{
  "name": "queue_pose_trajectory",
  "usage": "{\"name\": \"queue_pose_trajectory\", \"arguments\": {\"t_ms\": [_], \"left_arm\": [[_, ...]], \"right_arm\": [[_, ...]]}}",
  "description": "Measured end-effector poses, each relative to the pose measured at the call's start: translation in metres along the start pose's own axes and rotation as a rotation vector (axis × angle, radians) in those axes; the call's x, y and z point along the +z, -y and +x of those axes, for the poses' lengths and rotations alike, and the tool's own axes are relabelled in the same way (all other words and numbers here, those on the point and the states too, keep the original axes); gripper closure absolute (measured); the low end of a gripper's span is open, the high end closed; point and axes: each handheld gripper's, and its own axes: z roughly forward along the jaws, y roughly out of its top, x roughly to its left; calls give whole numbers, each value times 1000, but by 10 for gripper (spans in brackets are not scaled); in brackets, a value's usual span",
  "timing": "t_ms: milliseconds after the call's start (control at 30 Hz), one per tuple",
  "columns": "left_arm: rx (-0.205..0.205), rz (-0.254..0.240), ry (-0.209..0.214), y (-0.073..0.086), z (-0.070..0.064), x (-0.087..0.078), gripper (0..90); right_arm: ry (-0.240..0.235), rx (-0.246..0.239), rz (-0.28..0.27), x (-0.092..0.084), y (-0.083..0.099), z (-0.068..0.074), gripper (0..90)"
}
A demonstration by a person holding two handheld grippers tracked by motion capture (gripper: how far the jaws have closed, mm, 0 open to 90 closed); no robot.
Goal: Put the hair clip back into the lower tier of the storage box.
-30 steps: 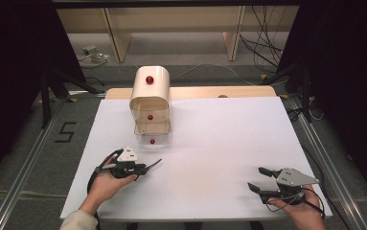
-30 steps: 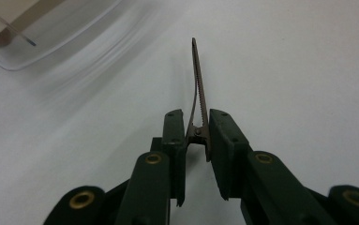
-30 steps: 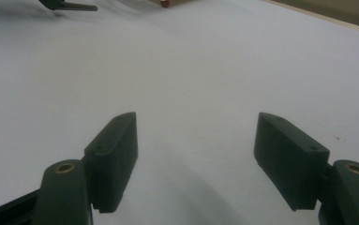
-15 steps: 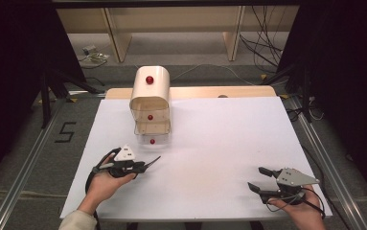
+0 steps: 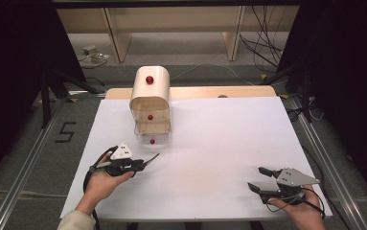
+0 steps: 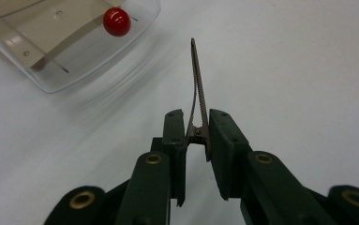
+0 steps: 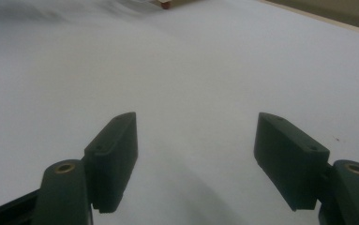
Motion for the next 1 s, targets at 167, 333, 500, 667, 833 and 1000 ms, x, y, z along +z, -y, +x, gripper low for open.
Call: {"name": "queue_pose_trajectory", "arguments": {"t_ms": [167,333,500,667,833,1000], "left_arm": [[-3,-8,-6,-1,0,-2,768],[-9,-16,-10,-2,1,-4,768],[-12,-27,-17,-3,3,-8,768],[-11,-36,-23,-4,5,-12,768],[-18,-44,-30,-5,7,-14,768],[-17,-45,-35,-7,7,-16,768]], "right_arm": [[0,1,0,0,0,0,314],[0,1,1,0,0,0,314],[1,2,0,0,0,0,314],[0,2,0,0,0,0,314],[2,3,2,0,0,0,314],[2,3,3,0,0,0,314]]}}
